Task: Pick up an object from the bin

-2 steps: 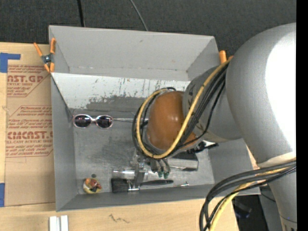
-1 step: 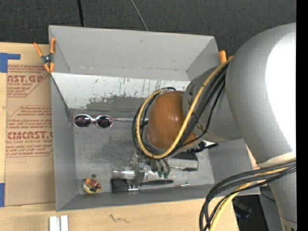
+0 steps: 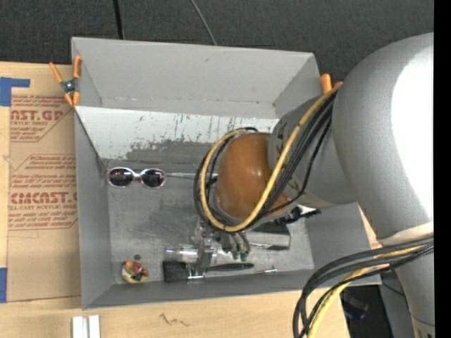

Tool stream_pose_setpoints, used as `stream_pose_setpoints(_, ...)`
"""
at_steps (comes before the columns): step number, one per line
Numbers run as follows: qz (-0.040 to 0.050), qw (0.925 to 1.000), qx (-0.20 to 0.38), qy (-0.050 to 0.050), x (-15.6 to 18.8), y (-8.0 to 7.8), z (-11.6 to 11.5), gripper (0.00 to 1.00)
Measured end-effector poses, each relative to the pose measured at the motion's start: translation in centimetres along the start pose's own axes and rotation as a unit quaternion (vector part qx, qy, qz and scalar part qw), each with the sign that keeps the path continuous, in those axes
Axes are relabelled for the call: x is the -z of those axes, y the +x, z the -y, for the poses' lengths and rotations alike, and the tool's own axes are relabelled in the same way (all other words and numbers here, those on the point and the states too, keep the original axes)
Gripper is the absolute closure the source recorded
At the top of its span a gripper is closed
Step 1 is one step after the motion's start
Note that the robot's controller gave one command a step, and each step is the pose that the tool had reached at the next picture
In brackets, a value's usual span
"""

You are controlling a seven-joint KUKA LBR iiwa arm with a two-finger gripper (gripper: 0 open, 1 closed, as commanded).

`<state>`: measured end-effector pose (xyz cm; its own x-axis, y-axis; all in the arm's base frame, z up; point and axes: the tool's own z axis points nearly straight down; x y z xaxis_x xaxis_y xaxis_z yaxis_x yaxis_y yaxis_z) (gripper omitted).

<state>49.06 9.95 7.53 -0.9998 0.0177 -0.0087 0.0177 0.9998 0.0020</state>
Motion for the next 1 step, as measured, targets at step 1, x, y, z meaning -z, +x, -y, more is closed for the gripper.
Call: stream_pose_setpoints(1,-0.0044,1.0000,0.000,0.001,1.20,0.17,0.01,1.00)
